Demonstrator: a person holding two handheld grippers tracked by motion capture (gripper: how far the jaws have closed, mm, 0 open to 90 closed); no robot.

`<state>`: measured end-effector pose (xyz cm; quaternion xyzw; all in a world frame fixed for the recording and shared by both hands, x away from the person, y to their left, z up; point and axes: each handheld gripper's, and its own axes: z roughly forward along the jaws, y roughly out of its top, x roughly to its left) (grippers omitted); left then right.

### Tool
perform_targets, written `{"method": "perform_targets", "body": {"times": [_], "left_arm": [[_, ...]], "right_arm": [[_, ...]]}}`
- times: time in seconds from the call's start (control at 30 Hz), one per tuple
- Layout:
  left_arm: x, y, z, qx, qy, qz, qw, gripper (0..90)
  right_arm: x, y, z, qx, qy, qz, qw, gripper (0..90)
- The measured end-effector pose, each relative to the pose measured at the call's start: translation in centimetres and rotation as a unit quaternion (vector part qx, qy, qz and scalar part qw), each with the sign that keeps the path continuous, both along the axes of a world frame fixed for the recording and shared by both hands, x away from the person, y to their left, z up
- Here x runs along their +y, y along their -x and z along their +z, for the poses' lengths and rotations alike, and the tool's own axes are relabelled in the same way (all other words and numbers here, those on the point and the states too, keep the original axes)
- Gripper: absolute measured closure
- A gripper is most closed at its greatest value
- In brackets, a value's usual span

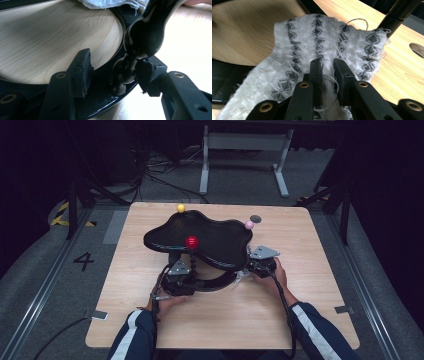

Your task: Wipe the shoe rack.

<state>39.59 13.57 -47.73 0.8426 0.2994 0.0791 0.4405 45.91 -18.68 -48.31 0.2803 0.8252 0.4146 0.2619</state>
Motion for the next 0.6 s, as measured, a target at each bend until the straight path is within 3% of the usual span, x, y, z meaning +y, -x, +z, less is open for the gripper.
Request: {"method": "perform_targets", "body": {"times": [0.17, 0.27, 0.33, 0.43, 0.6], "left_arm": [[0.0, 0.1, 0.0, -0.004, -0.004, 0.007, 1.0000, 40.9], [0.0, 0.3, 0.3, -0.012, -0.023, 0.008, 0.9996, 38.5], [-0.1, 0.6, 0.4, -0.003, -0.031, 0.010, 0.9995, 34.6], [-0.4, 0.9, 0.6, -0.006, -0.049, 0.020, 0.9986, 28.3], [-0.4, 1.3, 1.1, -0.027, -0.051, 0.025, 0.9980, 27.4]], "right_arm": [[0.0, 0.2, 0.0, 0.000, 0.002, 0.008, 1.0000, 77.0], [-0.1, 0.3, 0.0, -0.002, 0.000, 0.009, 1.0000, 76.2], [-0.1, 0.3, 0.0, 0.000, -0.002, 0.010, 0.9999, 75.2], [-0.3, 0.3, 0.0, 0.000, -0.008, 0.011, 0.9999, 73.6], [0.0, 0.6, 0.1, 0.000, -0.011, 0.020, 0.9997, 73.2]]}}
